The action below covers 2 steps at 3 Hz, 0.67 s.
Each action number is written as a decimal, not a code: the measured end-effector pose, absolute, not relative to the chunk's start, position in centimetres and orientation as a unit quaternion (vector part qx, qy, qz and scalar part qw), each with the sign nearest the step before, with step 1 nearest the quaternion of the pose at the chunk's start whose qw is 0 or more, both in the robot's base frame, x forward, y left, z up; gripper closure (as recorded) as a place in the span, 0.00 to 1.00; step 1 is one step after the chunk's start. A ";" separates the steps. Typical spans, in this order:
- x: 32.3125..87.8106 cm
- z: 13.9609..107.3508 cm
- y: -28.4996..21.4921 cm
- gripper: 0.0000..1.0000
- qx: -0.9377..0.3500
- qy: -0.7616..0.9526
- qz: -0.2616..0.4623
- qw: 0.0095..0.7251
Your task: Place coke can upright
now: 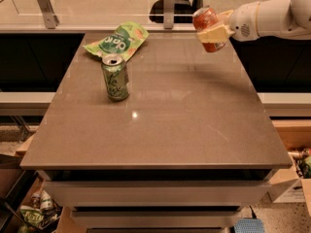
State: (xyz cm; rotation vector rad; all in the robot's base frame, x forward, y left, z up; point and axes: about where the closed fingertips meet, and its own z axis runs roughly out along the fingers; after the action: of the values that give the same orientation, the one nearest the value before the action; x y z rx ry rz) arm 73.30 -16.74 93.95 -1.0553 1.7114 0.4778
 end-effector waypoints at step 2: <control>75.8 93.8 -17.3 1.00 -0.423 0.670 0.210 0.573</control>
Offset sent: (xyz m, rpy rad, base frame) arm 0.0424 -0.0225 0.0068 0.1677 -0.2102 -0.0128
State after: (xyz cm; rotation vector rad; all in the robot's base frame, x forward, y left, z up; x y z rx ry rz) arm 75.81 -17.32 93.79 -0.9910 1.5701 0.4924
